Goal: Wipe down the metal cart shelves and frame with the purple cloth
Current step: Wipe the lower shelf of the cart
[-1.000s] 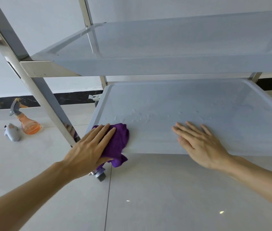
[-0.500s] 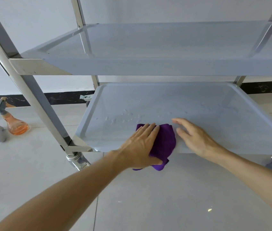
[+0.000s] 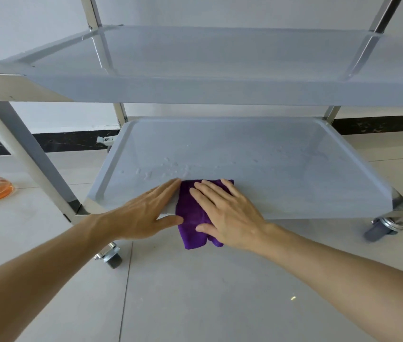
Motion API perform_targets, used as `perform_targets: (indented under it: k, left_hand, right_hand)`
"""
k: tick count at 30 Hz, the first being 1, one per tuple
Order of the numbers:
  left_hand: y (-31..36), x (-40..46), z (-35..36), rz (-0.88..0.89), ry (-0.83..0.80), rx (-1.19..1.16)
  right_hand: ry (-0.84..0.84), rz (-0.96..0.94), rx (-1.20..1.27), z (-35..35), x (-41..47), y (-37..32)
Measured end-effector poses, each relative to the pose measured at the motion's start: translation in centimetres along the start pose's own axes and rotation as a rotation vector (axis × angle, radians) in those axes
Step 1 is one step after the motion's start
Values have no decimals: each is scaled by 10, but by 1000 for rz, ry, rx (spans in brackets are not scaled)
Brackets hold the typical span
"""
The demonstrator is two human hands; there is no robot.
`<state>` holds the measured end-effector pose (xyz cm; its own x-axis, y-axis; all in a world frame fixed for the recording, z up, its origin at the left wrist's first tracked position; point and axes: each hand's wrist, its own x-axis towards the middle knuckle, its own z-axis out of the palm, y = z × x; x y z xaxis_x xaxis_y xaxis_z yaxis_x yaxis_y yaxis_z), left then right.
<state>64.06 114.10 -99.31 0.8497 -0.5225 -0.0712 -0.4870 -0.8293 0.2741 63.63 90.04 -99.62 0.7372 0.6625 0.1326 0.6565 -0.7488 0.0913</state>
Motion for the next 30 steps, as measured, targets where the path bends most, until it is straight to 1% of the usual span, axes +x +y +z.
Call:
perform_targets:
  k: [2, 3, 7, 9, 11, 15, 19, 22, 23, 25, 27, 30]
  left_hand:
    - [-7, -6, 7, 57, -1, 227]
    - [-9, -7, 10, 69, 17, 275]
    - [-12, -6, 17, 93, 80, 303]
    - [-7, -5, 20, 74, 117, 301]
    - [1, -5, 23, 36, 140, 307]
    - [24, -1, 27, -67, 152, 331]
    - [44, 4, 33, -216, 108, 449]
    - [48, 3, 24, -181, 124, 588]
    - [48, 2, 22, -175, 120, 666]
    - [46, 1, 20, -206, 118, 775]
    - [43, 1, 20, -201, 125, 854]
    - [39, -1, 23, -203, 123, 899]
  right_hand:
    - [7, -9, 10, 2, -15, 19]
    - [-8, -6, 4, 2, -26, 32]
    - [-101, 75, -10, -4, -80, 99]
    - [-112, 144, -37, -8, -109, 129]
    - [-100, 196, -93, -10, -127, 142]
    - [-44, 221, -120, -5, -111, 119]
    - [-2, 123, -89, 1, -57, 64]
    - [-23, 62, -50, 10, -12, 21]
    - [-21, 54, -38, 11, -4, 13]
    - [-13, 32, -43, 12, -1, 14]
    - [-16, -5, -69, 11, -14, 31]
    - [-20, 3, -95, 6, -47, 67]
